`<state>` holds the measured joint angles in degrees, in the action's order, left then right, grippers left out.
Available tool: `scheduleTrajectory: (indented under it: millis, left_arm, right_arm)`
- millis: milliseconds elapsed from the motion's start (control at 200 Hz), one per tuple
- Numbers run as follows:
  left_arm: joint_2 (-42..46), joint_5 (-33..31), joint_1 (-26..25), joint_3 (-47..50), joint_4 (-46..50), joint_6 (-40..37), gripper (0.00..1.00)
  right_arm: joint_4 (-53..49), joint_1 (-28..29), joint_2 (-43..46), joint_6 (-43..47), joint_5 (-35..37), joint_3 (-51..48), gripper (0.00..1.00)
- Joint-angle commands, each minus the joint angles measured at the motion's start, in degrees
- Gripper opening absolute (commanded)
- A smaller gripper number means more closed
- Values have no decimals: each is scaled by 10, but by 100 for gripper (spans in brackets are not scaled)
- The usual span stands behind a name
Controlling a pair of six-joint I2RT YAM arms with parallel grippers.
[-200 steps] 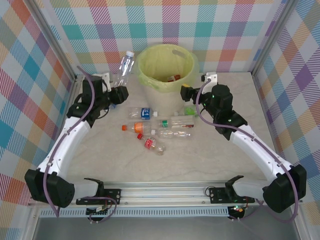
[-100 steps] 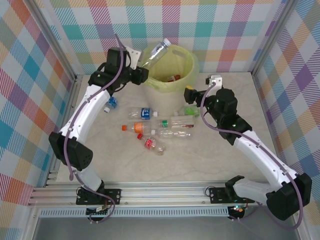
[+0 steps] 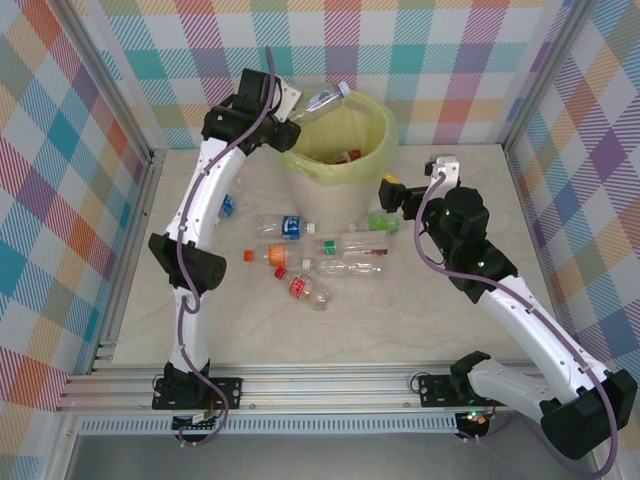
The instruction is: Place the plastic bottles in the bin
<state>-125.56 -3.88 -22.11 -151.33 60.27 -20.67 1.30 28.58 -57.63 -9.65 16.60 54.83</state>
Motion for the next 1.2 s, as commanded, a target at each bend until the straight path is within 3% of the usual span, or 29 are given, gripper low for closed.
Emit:
scheduleTrajectory:
  millis: [0, 240, 575, 675, 850, 990, 1195]
  left_arm:
    - [-27, -23, -11, -54, 42, -9, 48]
    - [-79, -37, -18, -140, 43, -7, 73]
    - [-46, 106, -18, -123, 23, 65, 90]
    - [-10, 130, -18, -80, 6, 87, 100]
    - [65, 162, -18, 4, -36, 134, 100]
    - [151, 176, -19, 161, -138, 187, 100]
    - [264, 132, -20, 343, -258, 209, 100]
  right_arm:
    - [1, 4, 10, 1, 12, -7, 100]
    - [-5, 4, 14, 5, 15, -9, 100]
    - [-5, 4, 12, 8, 17, -13, 100]
    - [-5, 4, 12, 10, 14, -17, 100]
    - [16, 3, 5, 15, 5, -30, 100]
    - [30, 3, -6, 15, -9, -33, 100]
    - [45, 3, -25, 12, -14, -51, 100]
